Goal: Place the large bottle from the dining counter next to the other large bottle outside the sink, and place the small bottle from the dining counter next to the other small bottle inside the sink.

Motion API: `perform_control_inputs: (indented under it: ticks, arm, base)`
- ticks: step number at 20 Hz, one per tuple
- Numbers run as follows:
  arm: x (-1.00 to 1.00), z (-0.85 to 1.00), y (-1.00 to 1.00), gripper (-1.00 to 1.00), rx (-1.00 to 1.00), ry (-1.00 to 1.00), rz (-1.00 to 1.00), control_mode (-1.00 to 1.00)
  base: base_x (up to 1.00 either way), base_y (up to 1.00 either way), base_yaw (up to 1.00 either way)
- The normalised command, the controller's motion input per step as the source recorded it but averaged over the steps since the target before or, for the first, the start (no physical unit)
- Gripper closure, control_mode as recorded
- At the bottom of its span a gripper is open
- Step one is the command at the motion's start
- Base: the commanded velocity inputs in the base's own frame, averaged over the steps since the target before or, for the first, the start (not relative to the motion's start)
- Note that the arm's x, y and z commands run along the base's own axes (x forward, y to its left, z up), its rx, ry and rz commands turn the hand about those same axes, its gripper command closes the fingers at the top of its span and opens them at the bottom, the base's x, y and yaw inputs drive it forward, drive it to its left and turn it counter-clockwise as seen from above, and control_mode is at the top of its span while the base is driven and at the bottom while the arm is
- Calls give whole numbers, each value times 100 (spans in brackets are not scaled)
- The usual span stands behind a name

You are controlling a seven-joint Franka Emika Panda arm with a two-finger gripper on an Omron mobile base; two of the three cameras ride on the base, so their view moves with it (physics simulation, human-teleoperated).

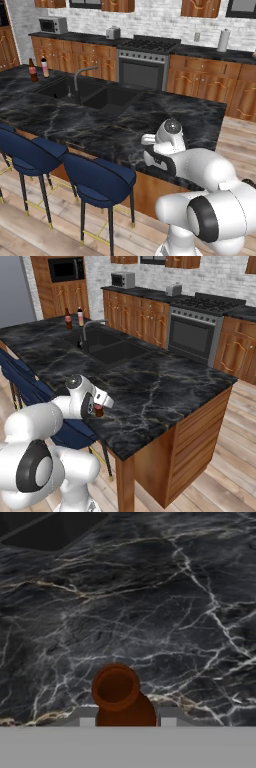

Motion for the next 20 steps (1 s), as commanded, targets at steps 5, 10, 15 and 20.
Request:
perform_control_inputs:
  ticks: [5, 10, 15, 20]
  arm:
    - [0, 0, 0, 100, 0, 0, 0, 100]
    - [0, 0, 0, 100, 0, 0, 0, 100]
    - [0, 0, 0, 100, 0, 0, 0, 100]
    - [0, 0, 0, 100, 0, 0, 0, 100]
  base:
    - [-57, 4, 0]
    - [-56, 2, 0]
    - [-43, 0, -3]
    - [-28, -6, -23]
